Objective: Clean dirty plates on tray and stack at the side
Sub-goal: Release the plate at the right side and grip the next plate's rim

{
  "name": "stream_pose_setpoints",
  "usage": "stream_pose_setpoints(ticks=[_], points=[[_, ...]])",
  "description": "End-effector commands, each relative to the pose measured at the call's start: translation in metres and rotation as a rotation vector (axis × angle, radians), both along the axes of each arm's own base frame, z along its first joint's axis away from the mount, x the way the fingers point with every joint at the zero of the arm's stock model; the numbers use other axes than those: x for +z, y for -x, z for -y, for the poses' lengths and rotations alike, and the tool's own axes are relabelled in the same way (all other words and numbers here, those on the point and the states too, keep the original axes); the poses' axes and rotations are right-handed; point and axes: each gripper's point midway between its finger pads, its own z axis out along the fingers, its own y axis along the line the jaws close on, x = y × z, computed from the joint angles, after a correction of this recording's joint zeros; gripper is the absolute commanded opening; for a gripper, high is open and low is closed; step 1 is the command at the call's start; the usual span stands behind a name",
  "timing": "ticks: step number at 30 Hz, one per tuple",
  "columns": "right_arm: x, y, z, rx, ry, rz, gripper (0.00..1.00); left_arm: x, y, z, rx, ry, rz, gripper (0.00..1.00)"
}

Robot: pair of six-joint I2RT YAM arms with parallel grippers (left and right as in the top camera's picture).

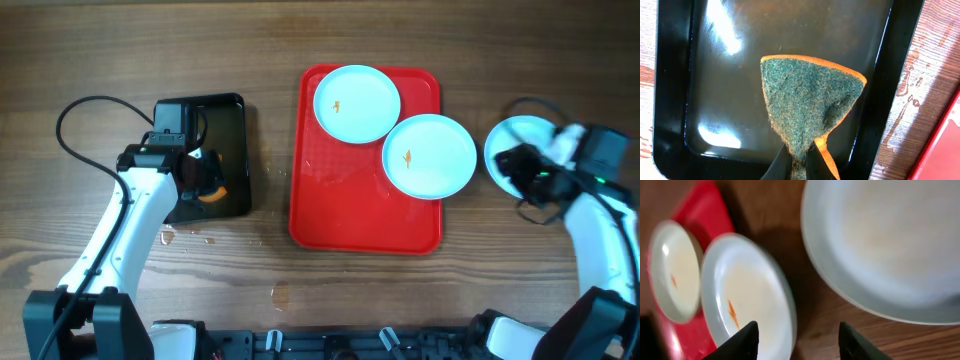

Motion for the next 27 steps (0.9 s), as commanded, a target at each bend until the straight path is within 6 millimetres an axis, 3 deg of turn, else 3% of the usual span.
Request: stream_pose_setpoints(ticks=[1,4,8,11,12,13,15,20,24,27], points=[[-0.012,-0.004,-0.014,0.121,0.245,-0.037,0.56,0.0,0.0,0.0,-0.017,0.0,0.002,0.04],[-0.021,-0.015,-0.036,0.201,0.331,-0.017,0.56,0.0,0.0,0.0,-0.017,0.0,0.002,0.04],[-0.033,-0.013,-0.008,0.074,0.542,-0.108,0.52,0.0,0.0,0.001,-0.019,0.009,0.001,0.04],[-0.043,-0.016,-0.018,0.104,0.49,-0.11,0.4,0.0,0.0,0.002,-0.021,0.015,0.001,0.04],[-0.049,-0.02,-0.024,0.127,0.46,-0.103,0.33,0.0,0.0,0.002,-0.021,0.015,0.003,0.04],[-0.05,-0.02,-0.027,0.136,0.444,-0.102,0.17,0.0,-0.001,0.002,-0.021,0.015,0.004,0.04],[-0.049,-0.02,-0.035,0.156,0.407,-0.091,0.04,0.0,-0.001,0.002,-0.021,0.015,0.004,0.04],[-0.026,-0.014,-0.06,0.222,0.281,-0.038,0.04,0.0,-0.001,0.002,-0.021,0.015,0.004,0.04],[0.0,0.012,-0.088,0.244,0.12,-0.044,0.04,0.0,-0.001,0.002,-0.021,0.015,0.004,0.04],[-0.001,0.041,-0.099,0.239,0.082,-0.142,0.04,0.0,-0.001,0.002,-0.021,0.015,0.005,0.04]])
